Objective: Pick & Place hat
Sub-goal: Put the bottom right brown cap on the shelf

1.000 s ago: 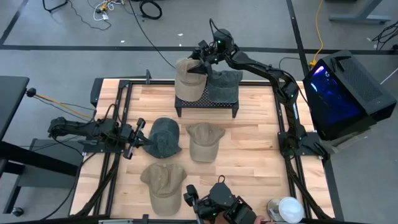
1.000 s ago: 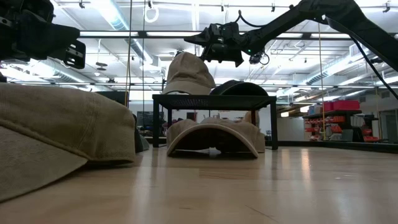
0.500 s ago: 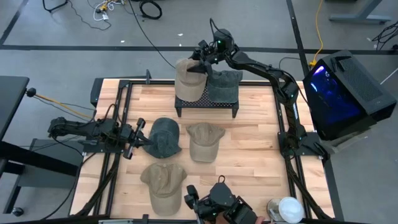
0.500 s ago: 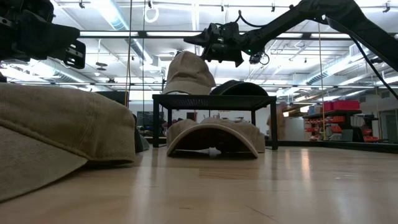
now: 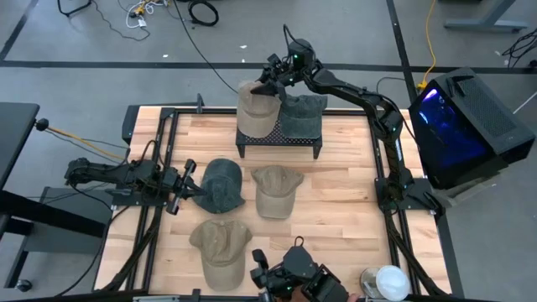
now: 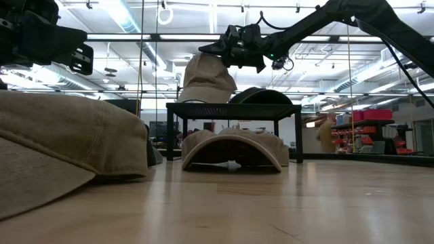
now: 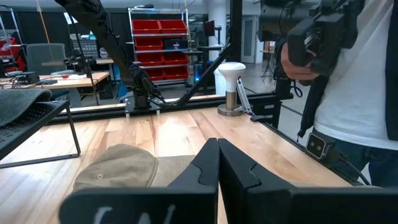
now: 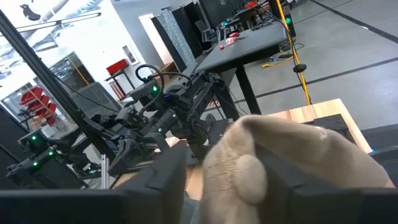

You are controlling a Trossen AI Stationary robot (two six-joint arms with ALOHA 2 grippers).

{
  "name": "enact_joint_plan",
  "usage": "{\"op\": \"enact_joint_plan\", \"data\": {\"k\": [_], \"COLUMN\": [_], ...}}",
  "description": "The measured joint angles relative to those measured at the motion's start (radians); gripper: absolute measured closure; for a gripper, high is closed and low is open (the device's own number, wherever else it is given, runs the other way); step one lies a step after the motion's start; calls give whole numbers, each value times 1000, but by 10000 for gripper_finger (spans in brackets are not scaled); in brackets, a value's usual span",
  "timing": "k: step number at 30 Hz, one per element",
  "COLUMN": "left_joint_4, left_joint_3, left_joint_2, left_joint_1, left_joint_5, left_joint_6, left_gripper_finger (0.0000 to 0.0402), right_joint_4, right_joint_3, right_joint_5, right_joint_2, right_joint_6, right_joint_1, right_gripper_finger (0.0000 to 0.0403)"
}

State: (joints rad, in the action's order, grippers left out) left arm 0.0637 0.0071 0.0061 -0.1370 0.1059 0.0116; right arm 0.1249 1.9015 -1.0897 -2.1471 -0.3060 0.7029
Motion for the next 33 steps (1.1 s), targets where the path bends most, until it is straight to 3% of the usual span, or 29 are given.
{"op": "enact_joint_plan", "data": {"k": [12, 33], "left_joint_4": [0, 0], "left_joint_3": [0, 0], "left_joint_2": [0, 0], "left_joint_1": [0, 0], "left_joint_5": [0, 0], "left_joint_6": [0, 0], "left_gripper_finger": [399, 399], "right_joint_4": [1, 58], "right_joint_3": [0, 0], "right_joint_5": [-8, -106], "right_joint_2": [0, 2], "right_joint_6": [-4, -176], "right_joint_1": [-3, -97], "right_gripper_finger": [390, 393]}}
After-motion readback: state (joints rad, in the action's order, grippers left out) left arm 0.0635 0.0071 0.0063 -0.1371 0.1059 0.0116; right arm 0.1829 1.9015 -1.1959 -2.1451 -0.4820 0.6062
